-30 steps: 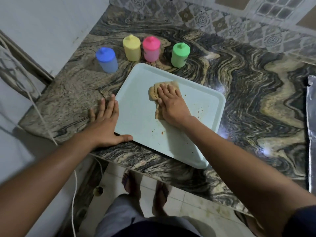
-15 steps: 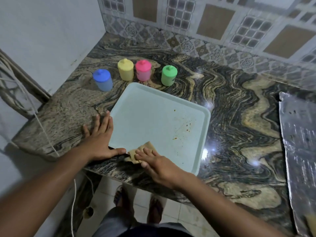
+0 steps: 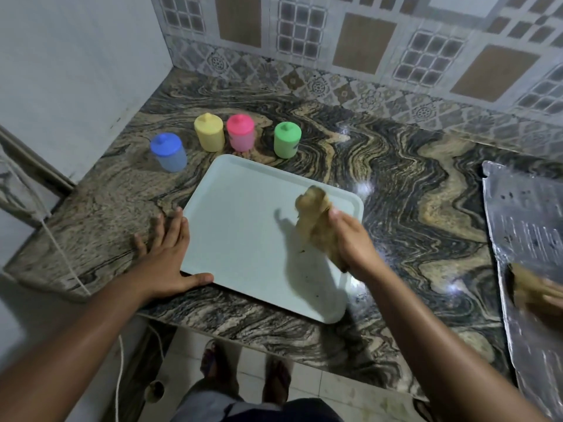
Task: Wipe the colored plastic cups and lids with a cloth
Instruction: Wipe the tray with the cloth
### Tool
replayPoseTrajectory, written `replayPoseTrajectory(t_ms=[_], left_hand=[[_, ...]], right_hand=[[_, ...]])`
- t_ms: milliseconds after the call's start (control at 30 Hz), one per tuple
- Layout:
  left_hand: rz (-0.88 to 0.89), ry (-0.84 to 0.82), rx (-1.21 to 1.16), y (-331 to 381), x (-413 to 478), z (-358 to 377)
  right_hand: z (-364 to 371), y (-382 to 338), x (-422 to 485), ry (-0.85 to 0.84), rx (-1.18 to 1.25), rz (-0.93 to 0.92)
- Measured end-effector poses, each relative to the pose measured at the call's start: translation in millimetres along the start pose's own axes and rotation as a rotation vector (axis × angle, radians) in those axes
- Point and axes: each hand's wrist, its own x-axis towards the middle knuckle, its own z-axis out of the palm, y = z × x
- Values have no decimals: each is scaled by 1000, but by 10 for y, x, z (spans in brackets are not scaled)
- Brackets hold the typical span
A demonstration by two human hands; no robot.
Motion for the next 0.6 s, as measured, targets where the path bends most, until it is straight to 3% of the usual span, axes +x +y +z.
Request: replayPoseTrajectory(t_ms=[267,433,600], left_hand=[[-12,2,-5,7,-1,12],[-5,-1,11,4,-4,12],[-6,10,34,28,3,18]], right_hand=[[-279,-109,779,210,-614,-263],[13,129,908,-27,-924,-290],[132,293,912,-120,-1007,-284]])
